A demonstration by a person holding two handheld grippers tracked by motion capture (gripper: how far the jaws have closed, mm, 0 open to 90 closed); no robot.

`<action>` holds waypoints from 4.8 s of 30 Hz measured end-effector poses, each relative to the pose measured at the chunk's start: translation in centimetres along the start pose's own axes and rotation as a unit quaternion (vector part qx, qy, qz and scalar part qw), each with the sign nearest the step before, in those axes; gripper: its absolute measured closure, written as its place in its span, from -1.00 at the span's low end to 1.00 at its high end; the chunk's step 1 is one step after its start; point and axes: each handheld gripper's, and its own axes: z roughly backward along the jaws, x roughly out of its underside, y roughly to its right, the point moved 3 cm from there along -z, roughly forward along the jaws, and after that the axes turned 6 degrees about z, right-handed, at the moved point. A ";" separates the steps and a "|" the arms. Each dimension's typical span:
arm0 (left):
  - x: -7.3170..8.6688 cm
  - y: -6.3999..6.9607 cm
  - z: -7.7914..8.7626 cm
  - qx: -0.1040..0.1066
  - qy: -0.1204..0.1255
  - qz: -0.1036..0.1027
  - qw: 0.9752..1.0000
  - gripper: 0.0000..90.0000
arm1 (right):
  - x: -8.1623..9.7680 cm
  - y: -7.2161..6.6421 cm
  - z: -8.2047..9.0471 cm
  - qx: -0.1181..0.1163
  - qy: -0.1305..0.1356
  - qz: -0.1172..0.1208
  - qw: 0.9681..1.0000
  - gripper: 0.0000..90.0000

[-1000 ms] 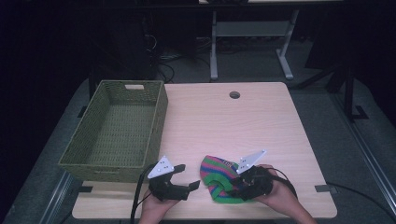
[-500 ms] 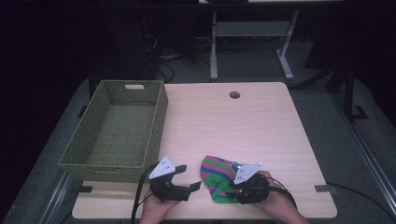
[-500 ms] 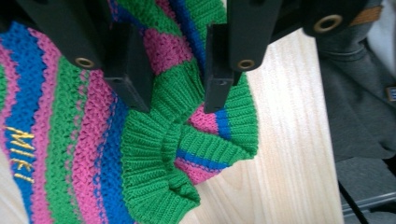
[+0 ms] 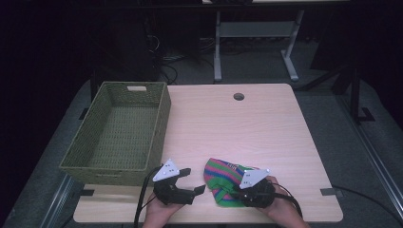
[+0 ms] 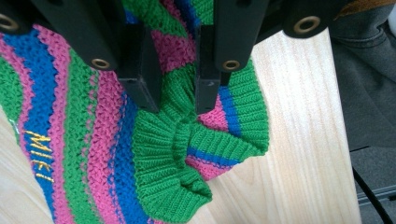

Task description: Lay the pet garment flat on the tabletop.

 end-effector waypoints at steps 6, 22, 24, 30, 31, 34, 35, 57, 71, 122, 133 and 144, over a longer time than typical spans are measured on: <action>0.0 -0.2 0.0 0.000 0.000 0.002 1.000 -0.66 | 0.0 0.1 0.0 -0.005 0.003 -0.013 1.000 0.67; 0.0 -0.1 0.0 0.024 0.000 0.007 1.000 -0.48 | -0.4 0.4 0.2 -0.024 0.003 -0.026 0.999 0.85; 0.0 -0.1 0.0 0.028 -0.002 0.007 1.000 -0.46 | -0.5 0.3 0.3 -0.027 0.002 -0.027 0.999 0.87; -0.5 0.0 0.1 0.042 -0.002 0.007 0.999 -0.40 | -0.9 0.5 1.1 -0.035 0.017 -0.028 0.999 0.88; -0.5 0.1 0.2 0.045 -0.003 0.006 0.999 -0.39 | -1.0 0.5 1.3 -0.037 0.023 -0.033 0.999 0.89; -0.9 0.4 0.4 0.053 -0.001 0.003 0.999 -0.36 | -1.2 0.9 2.2 -0.038 0.037 -0.037 0.998 0.89; -1.1 0.4 0.4 0.055 0.002 0.002 0.998 -0.36 | -1.2 1.0 2.6 -0.037 0.043 -0.037 0.998 0.89; -2.9 -1.5 -2.9 0.076 -0.031 -0.030 0.996 -0.16 | -2.6 6.8 6.7 -0.028 0.129 -0.081 0.988 0.89; -2.8 -0.1 -5.2 0.078 -0.073 -0.091 0.990 -0.29 | -0.2 9.1 7.0 -0.033 0.155 -0.137 0.978 0.89; -3.9 1.1 -9.3 0.022 -0.060 -0.211 0.975 0.78 | 1.1 10.5 7.8 -0.025 0.174 -0.167 0.970 0.89; -4.5 1.0 -7.1 0.044 -0.049 -0.182 0.981 0.82 | 0.6 9.4 7.6 -0.030 0.159 -0.146 0.976 0.89; -4.8 0.8 -6.0 0.037 -0.044 -0.180 0.982 0.82 | -0.2 7.3 7.5 -0.027 0.144 -0.113 0.983 0.89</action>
